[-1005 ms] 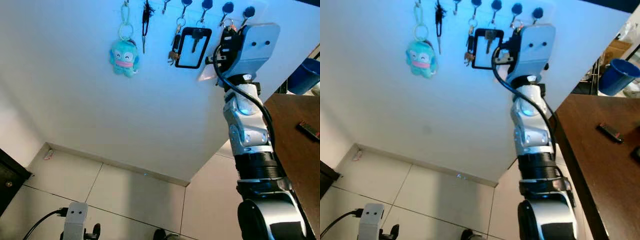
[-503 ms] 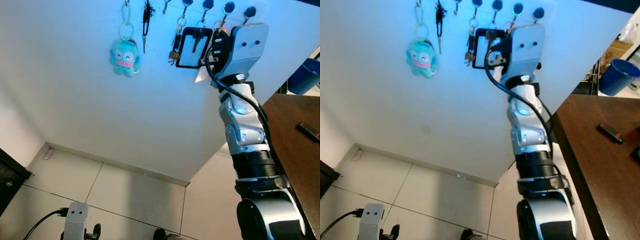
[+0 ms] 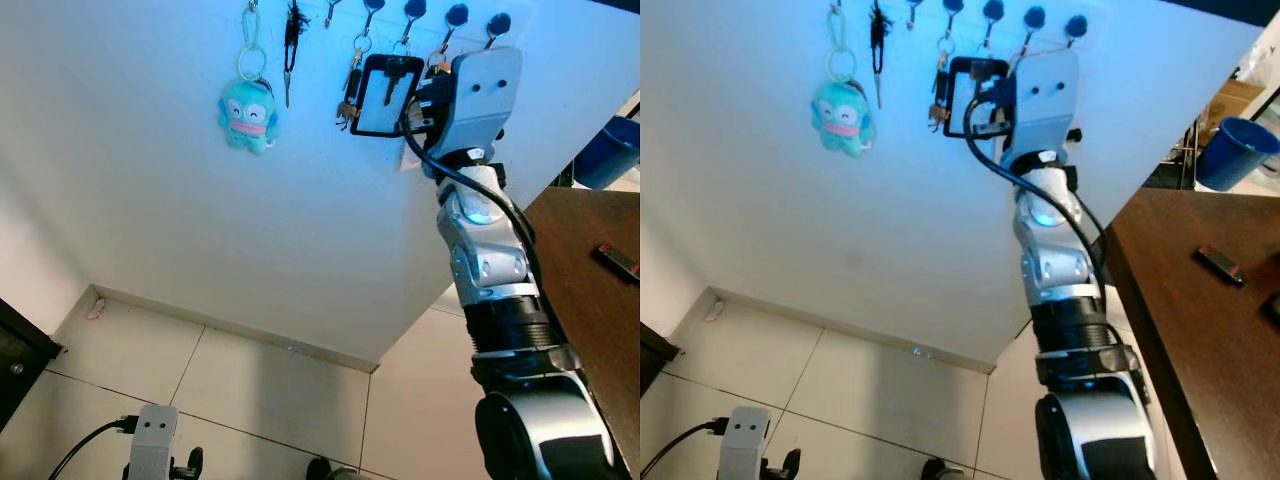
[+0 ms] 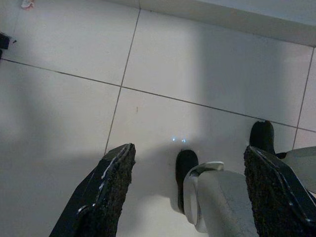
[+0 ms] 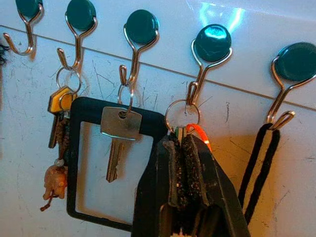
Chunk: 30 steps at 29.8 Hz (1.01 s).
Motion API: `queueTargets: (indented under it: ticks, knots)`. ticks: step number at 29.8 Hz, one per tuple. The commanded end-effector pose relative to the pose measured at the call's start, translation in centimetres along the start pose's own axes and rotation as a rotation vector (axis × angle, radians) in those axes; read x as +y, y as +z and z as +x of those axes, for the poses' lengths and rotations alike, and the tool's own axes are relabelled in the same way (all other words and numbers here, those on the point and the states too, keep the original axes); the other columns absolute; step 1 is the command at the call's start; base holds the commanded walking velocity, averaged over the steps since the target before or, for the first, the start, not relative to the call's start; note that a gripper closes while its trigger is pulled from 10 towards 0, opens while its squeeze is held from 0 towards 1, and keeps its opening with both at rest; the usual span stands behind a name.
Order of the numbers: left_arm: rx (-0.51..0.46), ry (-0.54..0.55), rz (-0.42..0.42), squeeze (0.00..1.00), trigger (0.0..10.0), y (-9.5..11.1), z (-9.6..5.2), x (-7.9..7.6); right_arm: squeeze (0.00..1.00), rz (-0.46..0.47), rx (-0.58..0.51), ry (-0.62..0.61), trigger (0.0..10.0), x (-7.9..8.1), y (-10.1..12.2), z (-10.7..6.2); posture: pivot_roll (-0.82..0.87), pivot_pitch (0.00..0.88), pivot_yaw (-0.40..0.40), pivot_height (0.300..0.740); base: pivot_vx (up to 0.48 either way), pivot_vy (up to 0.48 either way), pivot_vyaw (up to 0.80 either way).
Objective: Hang keys on a hook
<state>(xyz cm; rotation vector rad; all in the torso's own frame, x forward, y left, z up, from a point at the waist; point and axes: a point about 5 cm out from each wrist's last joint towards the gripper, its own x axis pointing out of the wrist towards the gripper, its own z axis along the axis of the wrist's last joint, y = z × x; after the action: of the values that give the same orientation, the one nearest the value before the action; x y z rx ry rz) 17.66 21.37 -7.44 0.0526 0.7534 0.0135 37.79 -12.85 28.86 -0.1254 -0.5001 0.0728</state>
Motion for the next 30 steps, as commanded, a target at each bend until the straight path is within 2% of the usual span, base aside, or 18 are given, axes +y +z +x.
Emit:
queueTargets:
  ticks: [1, 5, 6, 11, 17, 19, 21, 22, 23, 24, 25, 27, 28, 29, 30]
  knots:
    - [0.036, -0.011, -0.006, 0.00, 10.0, -1.0, -0.3, -0.4, 1.00, 0.031, 0.040, 0.002, 10.0, 0.0, -1.1, -0.5, 0.15, 0.097, -0.047, 0.740, 0.000, 0.000, 0.00]
    - [0.036, -0.008, -0.009, 0.00, 10.0, -1.0, -0.3, -0.4, 1.00, 0.072, 0.039, 0.015, 10.0, 0.2, -1.3, -0.7, 0.15, 0.097, -0.043, 0.740, 0.000, 0.000, 0.00]
    - [0.038, -0.006, -0.010, 0.00, 10.0, -1.1, -0.3, -0.3, 1.00, 0.107, 0.057, 0.040, 10.0, 0.7, -1.9, -1.1, 0.15, 0.097, -0.042, 0.740, 0.000, 0.000, 0.00]
    - [0.041, -0.003, -0.011, 0.00, 10.0, -1.1, -0.4, -0.2, 1.00, 0.148, 0.087, 0.062, 10.0, 1.1, -2.8, -1.7, 0.15, 0.097, -0.042, 0.740, 0.000, 0.000, 0.00]
    - [0.061, 0.006, -0.018, 0.00, 10.0, -1.5, -0.5, 0.0, 1.00, 0.195, 0.134, 0.121, 10.0, 2.3, -4.4, -3.6, 0.14, 0.098, -0.036, 0.740, 0.000, 0.000, 0.00]
    - [0.080, 0.014, -0.016, 0.00, 10.0, -1.8, -0.6, 0.0, 1.00, 0.212, 0.181, 0.170, 10.0, 3.2, -5.7, -4.9, 0.14, 0.098, -0.035, 0.740, 0.000, 0.000, 0.00]
    - [0.080, 0.014, -0.016, 0.00, 10.0, -1.8, -0.6, 0.0, 1.00, 0.212, 0.181, 0.170, 10.0, 3.2, -5.7, -4.9, 0.14, 0.098, -0.035, 0.740, 0.000, 0.000, 0.00]
    - [0.091, 0.019, -0.014, 0.00, 10.0, -2.0, -0.6, 0.1, 1.00, 0.230, 0.240, 0.206, 10.0, 3.7, -7.0, -6.0, 0.14, 0.099, -0.034, 0.740, 0.000, 0.000, 0.00]
    - [0.091, 0.019, -0.014, 0.00, 10.0, -2.0, -0.6, 0.1, 1.00, 0.230, 0.240, 0.206, 10.0, 3.7, -7.0, -6.0, 0.14, 0.099, -0.034, 0.740, 0.000, 0.000, 0.00]
    - [0.104, 0.026, -0.013, 0.00, 10.0, -2.2, -0.7, 0.2, 0.00, 0.252, 0.343, 0.276, 10.0, 4.6, -9.0, -7.6, 0.13, 0.099, -0.031, 0.740, 0.000, 0.000, 0.00]
    - [0.104, 0.026, -0.013, 0.00, 10.0, -2.2, -0.7, 0.2, 0.00, 0.252, 0.343, 0.276, 10.0, 4.6, -9.0, -7.6, 0.13, 0.099, -0.031, 0.740, 0.000, 0.000, 0.00]
    - [0.122, 0.035, -0.012, 0.00, 10.0, -2.5, -0.9, 0.4, 0.00, 0.273, 0.594, 0.460, 10.0, 6.4, -13.6, -12.3, 0.13, 0.098, -0.030, 0.740, 0.000, 0.000, 0.00]
    - [0.122, 0.035, -0.012, 0.00, 10.0, -2.5, -0.9, 0.4, 0.00, 0.273, 0.594, 0.460, 10.0, 6.4, -13.6, -12.3, 0.13, 0.098, -0.030, 0.740, 0.000, 0.000, 0.00]
    - [0.129, 0.041, -0.013, 0.00, 10.0, -2.6, -0.9, 0.5, 0.00, 0.251, 0.722, 0.520, 10.0, 6.7, -15.9, -15.0, 0.14, 0.096, -0.032, 0.740, 0.000, 0.000, 0.00]
    - [0.129, 0.041, -0.013, 0.00, 10.0, -2.6, -0.9, 0.5, 0.00, 0.251, 0.722, 0.520, 10.0, 6.7, -15.9, -15.0, 0.14, 0.096, -0.032, 0.740, 0.000, 0.000, 0.00]
